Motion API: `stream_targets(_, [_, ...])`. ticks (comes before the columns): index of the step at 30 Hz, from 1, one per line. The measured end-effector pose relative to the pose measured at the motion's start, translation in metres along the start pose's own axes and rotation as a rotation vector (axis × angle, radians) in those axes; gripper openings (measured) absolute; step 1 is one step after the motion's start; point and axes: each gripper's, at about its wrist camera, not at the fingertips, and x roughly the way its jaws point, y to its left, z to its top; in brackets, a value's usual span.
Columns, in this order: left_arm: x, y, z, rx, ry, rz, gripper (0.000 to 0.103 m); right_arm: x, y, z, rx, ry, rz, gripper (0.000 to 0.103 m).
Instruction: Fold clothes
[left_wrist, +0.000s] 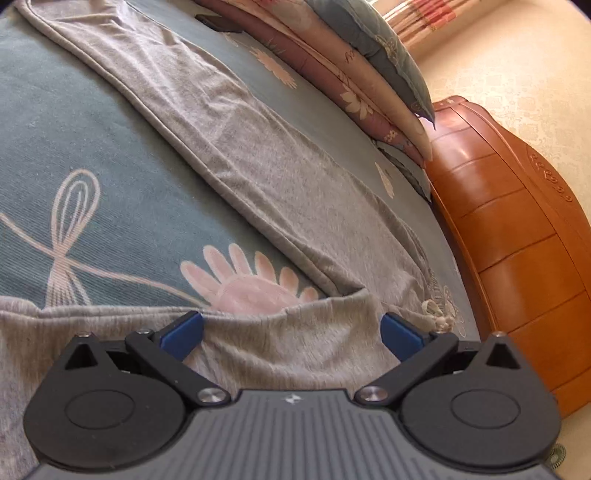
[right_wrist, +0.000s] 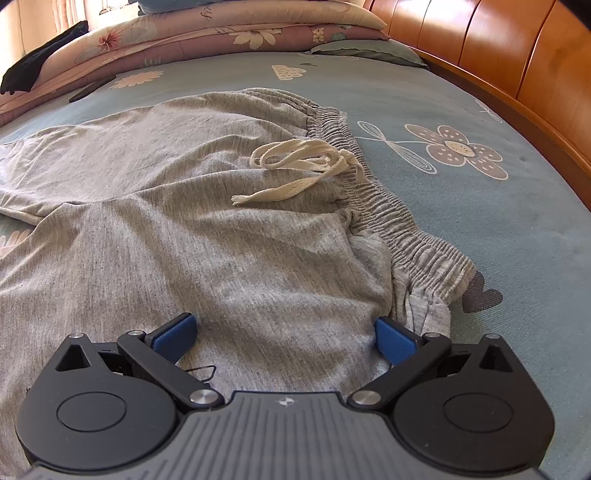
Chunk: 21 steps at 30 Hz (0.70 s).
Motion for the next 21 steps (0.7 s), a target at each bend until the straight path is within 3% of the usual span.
stream_targets(1, [-0.002, -0.002, 0.003, -0.023, -0.021, 0.013, 0.101, 0.0, 0.0, 0.0, -0.001, 0.001, 0.0, 0.103])
stream_targets(3, [-0.005, -0.007, 0.005, -0.038, -0.016, -0.043, 0.101, -0.002, 0.001, -0.001, -0.006, 0.003, -0.001, 0.103])
stream_targets(6, [0.003, -0.024, -0.005, 0.008, 0.069, -0.134, 0.102, -0.003, 0.001, -0.001, -0.011, 0.006, -0.002, 0.103])
stream_targets(8, [0.019, -0.032, -0.012, 0.046, 0.133, -0.145, 0.102, -0.004, 0.002, -0.002, -0.012, 0.007, -0.003, 0.103])
stream_targets(10, [0.033, -0.032, -0.012, 0.068, 0.13, -0.098, 0.101, -0.004, 0.002, -0.002, -0.013, 0.007, -0.001, 0.103])
stream_targets(14, [0.04, -0.036, 0.004, 0.065, 0.035, 0.016, 0.101, -0.004, 0.001, -0.002, -0.012, 0.008, 0.002, 0.103])
stream_targets(18, [0.021, -0.046, 0.0, 0.066, 0.051, -0.107, 0.102, -0.005, 0.002, -0.002, -0.012, 0.011, 0.004, 0.103])
stream_targets(21, [0.012, -0.052, -0.016, 0.112, 0.118, -0.17, 0.102, -0.006, 0.002, -0.002, -0.015, 0.014, 0.006, 0.103])
